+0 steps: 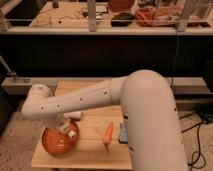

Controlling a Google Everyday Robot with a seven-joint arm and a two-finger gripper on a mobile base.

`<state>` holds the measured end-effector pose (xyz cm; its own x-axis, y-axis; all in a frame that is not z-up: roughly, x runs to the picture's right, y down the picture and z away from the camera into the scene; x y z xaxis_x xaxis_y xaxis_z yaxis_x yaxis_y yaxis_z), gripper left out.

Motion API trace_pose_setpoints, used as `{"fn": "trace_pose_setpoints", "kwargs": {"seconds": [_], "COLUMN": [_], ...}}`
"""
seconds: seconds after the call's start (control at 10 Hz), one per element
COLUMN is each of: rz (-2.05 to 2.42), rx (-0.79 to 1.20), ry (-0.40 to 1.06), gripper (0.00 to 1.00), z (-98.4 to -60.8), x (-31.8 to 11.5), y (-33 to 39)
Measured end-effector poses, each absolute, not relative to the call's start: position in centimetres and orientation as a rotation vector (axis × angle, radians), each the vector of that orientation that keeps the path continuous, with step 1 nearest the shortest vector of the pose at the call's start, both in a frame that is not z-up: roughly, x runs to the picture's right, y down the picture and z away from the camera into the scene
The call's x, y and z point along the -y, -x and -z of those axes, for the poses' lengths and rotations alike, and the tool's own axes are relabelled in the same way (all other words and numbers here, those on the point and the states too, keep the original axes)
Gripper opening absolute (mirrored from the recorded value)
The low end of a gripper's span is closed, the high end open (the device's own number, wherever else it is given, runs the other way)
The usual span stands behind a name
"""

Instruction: Place the bottle in the ceramic bowl

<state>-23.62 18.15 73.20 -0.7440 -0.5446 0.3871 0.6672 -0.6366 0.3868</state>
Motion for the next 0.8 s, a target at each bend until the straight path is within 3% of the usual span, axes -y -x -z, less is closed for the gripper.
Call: {"fn": "trace_pose_setpoints", "kwargs": {"seconds": [0.5, 0.8], "rz": [2.352, 2.365], "rx": [0.691, 0.698], "ry": [0.306, 0.306], "gripper": [0.45, 0.50], "z": [-73.12, -73.06], "x": [-18.26, -18.39], "y": [23.67, 23.82]}}
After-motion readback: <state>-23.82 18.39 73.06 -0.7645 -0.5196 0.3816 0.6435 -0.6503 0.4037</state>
